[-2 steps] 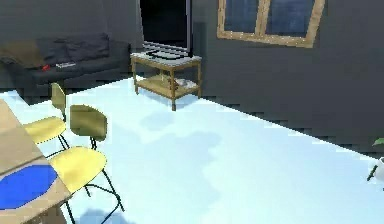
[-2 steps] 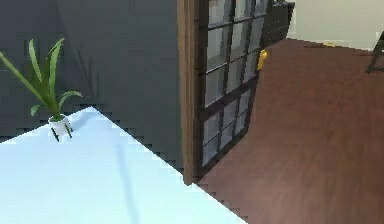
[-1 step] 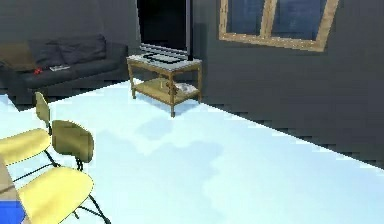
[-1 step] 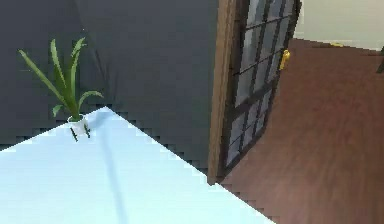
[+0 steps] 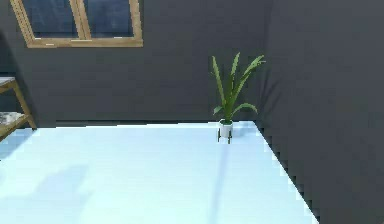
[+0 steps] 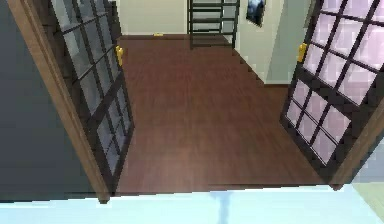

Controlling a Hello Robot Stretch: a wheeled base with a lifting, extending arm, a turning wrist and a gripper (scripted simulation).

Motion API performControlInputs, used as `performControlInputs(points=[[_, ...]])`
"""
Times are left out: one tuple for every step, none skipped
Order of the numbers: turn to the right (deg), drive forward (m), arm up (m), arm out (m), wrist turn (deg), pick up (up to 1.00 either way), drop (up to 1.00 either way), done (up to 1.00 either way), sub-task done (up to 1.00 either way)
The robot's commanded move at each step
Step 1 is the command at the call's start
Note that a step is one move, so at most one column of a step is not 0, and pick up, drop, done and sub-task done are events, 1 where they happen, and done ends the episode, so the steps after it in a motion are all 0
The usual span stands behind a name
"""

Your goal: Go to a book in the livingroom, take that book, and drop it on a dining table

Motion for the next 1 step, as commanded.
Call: performControlInputs(points=[[21.0, 0.00, 0.00, 0.00, 0.0, 0.00, 0.00, 0.00, 0.00]])
